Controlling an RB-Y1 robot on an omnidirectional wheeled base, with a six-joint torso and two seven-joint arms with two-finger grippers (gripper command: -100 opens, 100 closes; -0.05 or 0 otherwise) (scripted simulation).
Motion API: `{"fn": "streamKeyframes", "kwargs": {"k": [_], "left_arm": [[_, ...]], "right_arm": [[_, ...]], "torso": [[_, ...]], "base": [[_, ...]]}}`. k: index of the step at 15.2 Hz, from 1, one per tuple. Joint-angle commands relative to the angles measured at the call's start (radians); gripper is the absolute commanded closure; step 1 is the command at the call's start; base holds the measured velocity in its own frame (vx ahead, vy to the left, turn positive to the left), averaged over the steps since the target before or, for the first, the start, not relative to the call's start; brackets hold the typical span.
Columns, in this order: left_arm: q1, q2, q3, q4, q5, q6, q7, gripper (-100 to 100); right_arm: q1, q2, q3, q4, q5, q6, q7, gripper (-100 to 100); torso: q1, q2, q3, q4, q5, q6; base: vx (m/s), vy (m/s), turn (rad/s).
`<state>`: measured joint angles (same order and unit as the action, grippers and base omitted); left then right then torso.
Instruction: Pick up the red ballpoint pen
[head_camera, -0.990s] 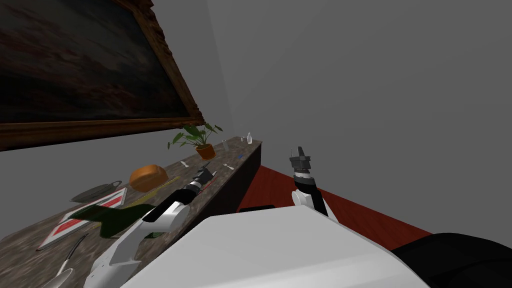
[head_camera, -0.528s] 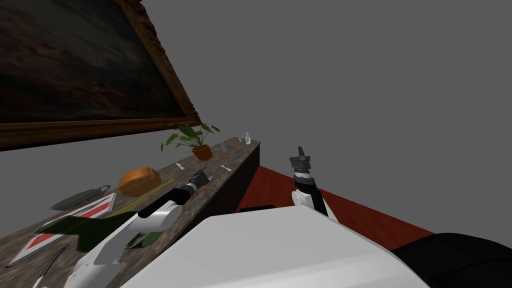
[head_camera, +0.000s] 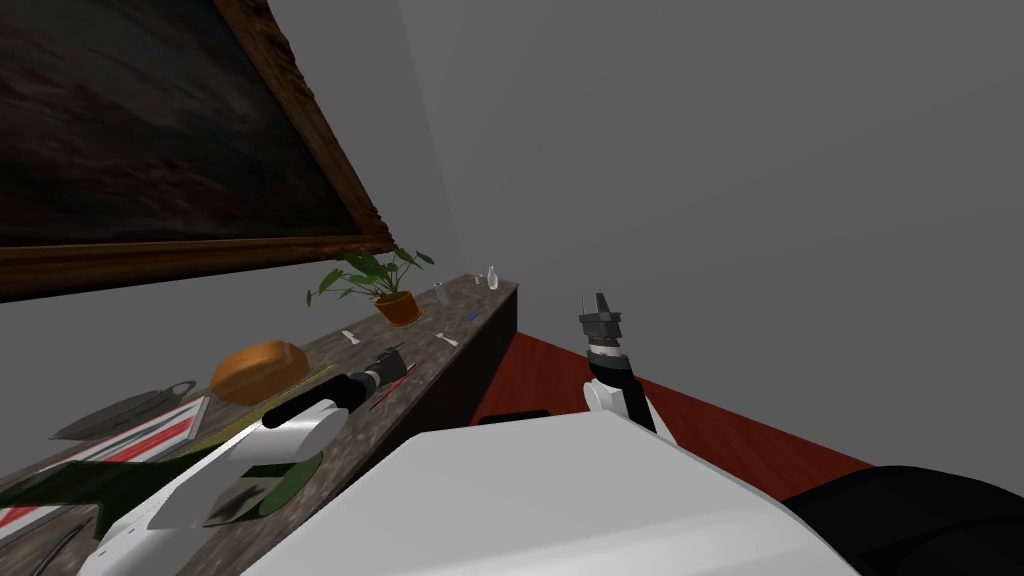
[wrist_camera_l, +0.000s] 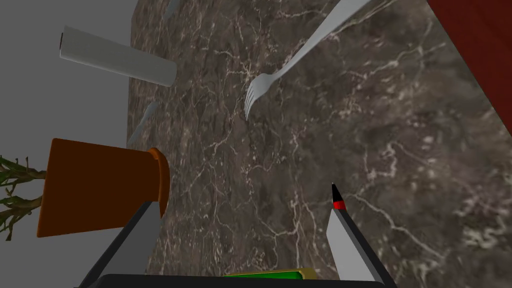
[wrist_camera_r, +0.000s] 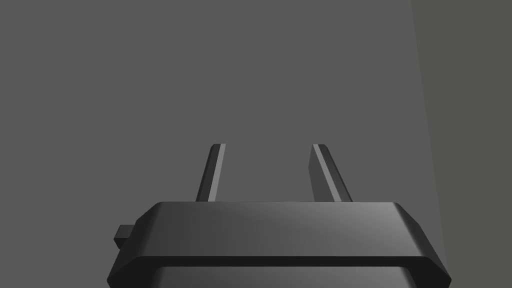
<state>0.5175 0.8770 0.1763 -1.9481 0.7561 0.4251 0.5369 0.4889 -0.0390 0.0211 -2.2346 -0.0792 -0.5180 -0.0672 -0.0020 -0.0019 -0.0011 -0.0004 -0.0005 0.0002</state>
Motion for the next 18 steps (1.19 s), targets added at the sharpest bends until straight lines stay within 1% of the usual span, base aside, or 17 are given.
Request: {"fn": "streamKeyframes", "kwargs": {"k": [1, 2, 3, 5, 6, 8, 9, 10, 11, 12, 13, 14, 15, 16, 17, 18], "left_arm": [[0.005, 0.021, 0.01, 0.011, 0.025, 0.05, 0.02, -100], [0.005, 0.021, 0.01, 0.011, 0.025, 0.064, 0.02, -100], [0.009, 0.057, 0.021, 0.036, 0.067, 0.089, 0.043, -100], [0.009, 0.057, 0.021, 0.036, 0.067, 0.12, 0.043, -100], [0.014, 0.092, 0.031, 0.06, 0.109, 0.144, 0.066, -100], [0.014, 0.092, 0.031, 0.06, 0.109, 0.175, 0.066, -100], [0.019, 0.126, 0.041, 0.085, 0.149, 0.201, 0.089, -100], [0.019, 0.126, 0.041, 0.085, 0.149, 0.223, 0.089, -100], [0.019, 0.126, 0.041, 0.085, 0.149, 0.229, 0.089, -100], [0.024, 0.158, 0.049, 0.109, 0.186, 0.263, 0.111, -100], [0.024, 0.158, 0.049, 0.109, 0.189, 0.28, 0.111, -100], [0.024, 0.158, 0.049, 0.109, 0.189, 0.282, 0.111, -100], [0.029, 0.189, 0.057, 0.132, 0.228, 0.314, 0.133, -100], [0.029, 0.189, 0.057, 0.132, 0.228, 0.331, 0.133, -100], [0.029, 0.189, 0.057, 0.132, 0.228, 0.334, 0.133, -100], [0.035, 0.217, 0.064, 0.156, 0.266, 0.369, 0.154, -100]], "right_arm": [[0.0, 0.0, 0.0, 0.0, 0.0, 0.0, 0.0, 0], [0.0, 0.0, 0.0, 0.0, 0.0, 0.0, 0.0, 0], [0.0, 0.0, 0.0, 0.0, 0.0, 0.0, 0.0, 0], [0.0, 0.0, 0.0, 0.0, 0.0, 0.0, 0.0, 0], [0.0, 0.0, 0.0, 0.0, 0.0, 0.0, 0.0, 0], [0.0, 0.0, 0.0, 0.0, 0.0, 0.0, 0.0, 0], [0.0, 0.0, 0.0, 0.0, 0.0, 0.0, 0.0, 0], [0.0, 0.0, 0.0, 0.0, 0.0, 0.0, 0.0, 0], [0.0, 0.0, 0.0, 0.0, 0.0, 0.0, 0.0, 0], [0.0, 0.0, 0.0, 0.0, 0.0, 0.0, 0.0, 0], [0.0, 0.0, 0.0, 0.0, 0.0, 0.0, 0.0, 0], [0.0, 0.0, 0.0, 0.0, 0.0, 0.0, 0.0, 0], [0.0, 0.0, 0.0, 0.0, 0.0, 0.0, 0.0, 0], [0.0, 0.0, 0.0, 0.0, 0.0, 0.0, 0.0, 0], [0.0, 0.0, 0.0, 0.0, 0.0, 0.0, 0.0, 0], [0.0, 0.0, 0.0, 0.0, 0.0, 0.0, 0.0, 0]], "torso": [[0.0, 0.0, 0.0, 0.0, 0.0, 0.0], [0.0, 0.0, 0.0, 0.0, 0.0, 0.0], [0.0, 0.0, 0.0, 0.0, 0.0, 0.0], [0.0, 0.0, 0.0, 0.0, 0.0, 0.0], [0.001, 0.0, 0.0, 0.0, 0.0, 0.0], [0.0, 0.0, 0.0, 0.0, 0.0, 0.0], [0.0, 0.0, 0.0, 0.0, 0.0, 0.0], [0.0, 0.0, 0.0, 0.0, 0.0, 0.0], [0.0, 0.0, 0.0, 0.0, 0.0, 0.0], [0.0, 0.0, 0.0, 0.0, 0.0, 0.0], [0.001, 0.0, 0.0, 0.0, 0.0, 0.0], [0.001, 0.0, 0.0, 0.0, 0.0, 0.0], [0.001, 0.0, 0.0, 0.0, 0.0, 0.0], [0.001, 0.0, 0.0, 0.0, 0.0, 0.0], [0.0, 0.0, 0.0, 0.0, 0.0, 0.0], [0.001, 0.0, 0.0, 0.0, 0.0, 0.0]], "base": [[0.026, -0.032, -0.042], [0.018, -0.02, -0.01], [0.025, -0.024, -0.038], [0.025, -0.019, -0.029], [0.024, -0.026, -0.038], [0.024, -0.024, -0.028], [0.026, -0.027, -0.039], [0.028, -0.027, -0.043], [0.02, -0.016, -0.015], [0.022, -0.018, -0.03], [0.025, -0.019, -0.039], [0.019, -0.013, -0.018], [0.023, -0.021, -0.041], [0.025, -0.023, -0.039], [0.018, -0.014, -0.011], [0.022, -0.017, -0.03]]}}
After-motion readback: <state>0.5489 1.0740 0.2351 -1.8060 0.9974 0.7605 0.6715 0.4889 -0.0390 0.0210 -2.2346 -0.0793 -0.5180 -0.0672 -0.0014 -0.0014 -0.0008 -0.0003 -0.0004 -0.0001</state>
